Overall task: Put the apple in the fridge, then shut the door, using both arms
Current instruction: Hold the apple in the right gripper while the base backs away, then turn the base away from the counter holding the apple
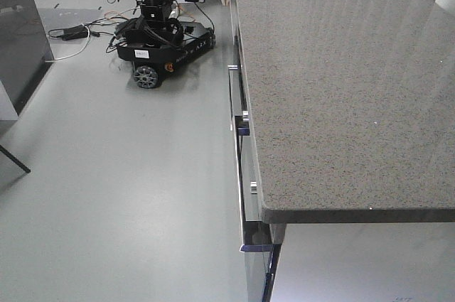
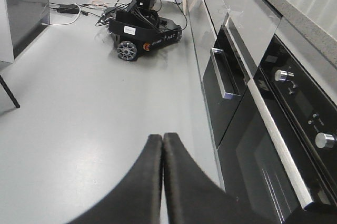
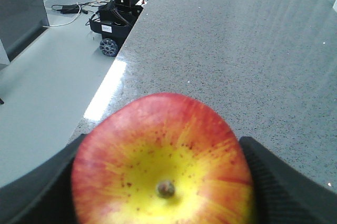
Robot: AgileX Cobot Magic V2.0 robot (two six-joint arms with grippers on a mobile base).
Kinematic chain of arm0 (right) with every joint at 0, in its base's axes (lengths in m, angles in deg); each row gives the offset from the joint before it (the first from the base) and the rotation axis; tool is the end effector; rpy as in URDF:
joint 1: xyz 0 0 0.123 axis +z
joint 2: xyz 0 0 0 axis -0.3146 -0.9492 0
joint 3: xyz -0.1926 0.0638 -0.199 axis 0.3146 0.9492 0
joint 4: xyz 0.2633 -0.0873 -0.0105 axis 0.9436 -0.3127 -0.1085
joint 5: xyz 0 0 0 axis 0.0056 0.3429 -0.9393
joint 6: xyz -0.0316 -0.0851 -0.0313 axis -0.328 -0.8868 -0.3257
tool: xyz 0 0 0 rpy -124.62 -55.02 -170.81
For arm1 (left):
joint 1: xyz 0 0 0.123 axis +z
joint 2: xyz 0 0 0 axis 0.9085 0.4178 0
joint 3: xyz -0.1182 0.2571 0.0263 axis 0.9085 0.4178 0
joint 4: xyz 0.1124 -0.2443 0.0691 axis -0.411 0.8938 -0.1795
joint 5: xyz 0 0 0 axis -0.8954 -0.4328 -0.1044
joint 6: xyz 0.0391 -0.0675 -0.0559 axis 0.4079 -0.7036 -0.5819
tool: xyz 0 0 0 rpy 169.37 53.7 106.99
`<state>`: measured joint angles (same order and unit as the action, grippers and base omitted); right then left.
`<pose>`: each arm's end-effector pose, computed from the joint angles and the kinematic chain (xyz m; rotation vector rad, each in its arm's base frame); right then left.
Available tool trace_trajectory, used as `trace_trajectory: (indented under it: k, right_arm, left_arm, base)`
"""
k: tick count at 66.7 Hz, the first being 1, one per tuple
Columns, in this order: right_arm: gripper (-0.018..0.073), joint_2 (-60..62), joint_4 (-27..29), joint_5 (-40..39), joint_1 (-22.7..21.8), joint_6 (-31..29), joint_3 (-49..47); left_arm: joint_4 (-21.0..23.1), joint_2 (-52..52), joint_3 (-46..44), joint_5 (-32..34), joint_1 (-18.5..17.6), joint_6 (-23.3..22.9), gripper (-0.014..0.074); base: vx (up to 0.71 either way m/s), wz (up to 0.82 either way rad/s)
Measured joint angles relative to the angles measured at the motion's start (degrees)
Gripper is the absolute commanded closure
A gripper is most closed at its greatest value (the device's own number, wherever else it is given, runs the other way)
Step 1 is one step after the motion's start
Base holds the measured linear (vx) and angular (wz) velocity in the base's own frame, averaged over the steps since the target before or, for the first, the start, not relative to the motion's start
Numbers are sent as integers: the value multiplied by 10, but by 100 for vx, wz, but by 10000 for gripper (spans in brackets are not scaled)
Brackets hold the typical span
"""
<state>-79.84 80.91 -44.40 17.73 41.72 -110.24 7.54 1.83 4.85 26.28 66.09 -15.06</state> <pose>0.1020 0.0108 0.3850 -0.1526 1.9255 0.0577 0.0853 0.0004 0.1687 -0.2667 1.8397 -0.1934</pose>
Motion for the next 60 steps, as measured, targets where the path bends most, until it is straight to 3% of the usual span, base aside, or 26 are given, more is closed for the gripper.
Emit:
trace_trajectory:
  k: [60]
  right_arm:
    - [386,0,0,0,0,0,0]
  left_arm:
    - [0,0,0,0,0,0,602]
  base:
    - [-1,5]
